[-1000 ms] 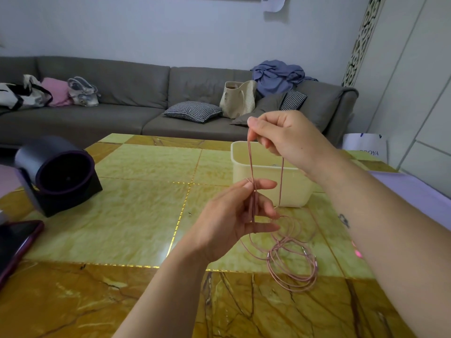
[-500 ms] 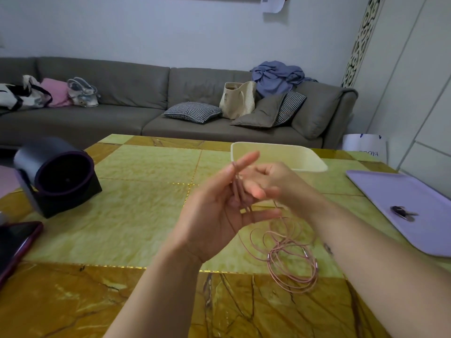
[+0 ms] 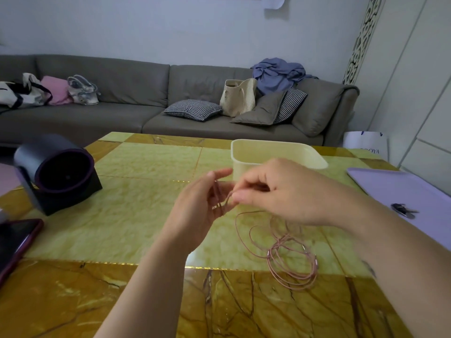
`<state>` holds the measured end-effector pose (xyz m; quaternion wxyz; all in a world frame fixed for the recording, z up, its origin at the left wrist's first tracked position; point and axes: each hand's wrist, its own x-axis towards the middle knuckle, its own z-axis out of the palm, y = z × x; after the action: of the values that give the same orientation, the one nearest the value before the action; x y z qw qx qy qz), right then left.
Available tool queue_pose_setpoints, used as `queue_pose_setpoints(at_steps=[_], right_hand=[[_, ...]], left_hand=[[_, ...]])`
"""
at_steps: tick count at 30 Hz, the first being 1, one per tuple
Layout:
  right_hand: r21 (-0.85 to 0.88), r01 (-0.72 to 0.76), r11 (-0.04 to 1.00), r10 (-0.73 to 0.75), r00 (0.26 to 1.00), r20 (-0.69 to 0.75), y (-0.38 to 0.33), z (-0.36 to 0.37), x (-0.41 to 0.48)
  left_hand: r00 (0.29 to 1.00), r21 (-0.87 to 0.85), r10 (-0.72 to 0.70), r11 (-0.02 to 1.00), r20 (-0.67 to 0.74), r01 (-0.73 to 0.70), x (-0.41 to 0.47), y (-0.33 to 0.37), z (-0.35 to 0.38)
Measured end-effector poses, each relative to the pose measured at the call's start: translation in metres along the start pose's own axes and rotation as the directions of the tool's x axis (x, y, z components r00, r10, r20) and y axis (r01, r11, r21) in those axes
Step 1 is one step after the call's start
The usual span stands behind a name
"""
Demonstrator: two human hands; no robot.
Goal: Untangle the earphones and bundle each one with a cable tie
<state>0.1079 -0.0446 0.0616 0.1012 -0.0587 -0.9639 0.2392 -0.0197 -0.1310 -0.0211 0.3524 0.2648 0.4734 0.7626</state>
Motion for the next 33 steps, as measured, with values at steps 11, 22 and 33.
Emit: queue_pose_setpoints(at_steps=[11, 22, 33], right_hand=[[0.377, -0.013, 0.926, 0.133, 0.947, -0.294, 0.041, 0.004, 0.031], [0.065, -0.122, 0.990, 0.109, 0.978, 0.176, 0.037, 0.048, 0.012], [0.415, 0.036, 0.909, 0.063, 0.973, -0.223, 0.021, -0.016, 0.022]], left_hand=[[0.935, -0.115, -0.099, 0.983, 0.341, 0.146, -0.022, 0.008, 0.023], [0.983, -0.403, 0.069, 0.905, -0.172, -0.134, 0.002, 0.010, -0.004], [0.949, 0.067, -0.192, 0.981, 0.252, 0.181, -0.015, 0.001, 0.012]])
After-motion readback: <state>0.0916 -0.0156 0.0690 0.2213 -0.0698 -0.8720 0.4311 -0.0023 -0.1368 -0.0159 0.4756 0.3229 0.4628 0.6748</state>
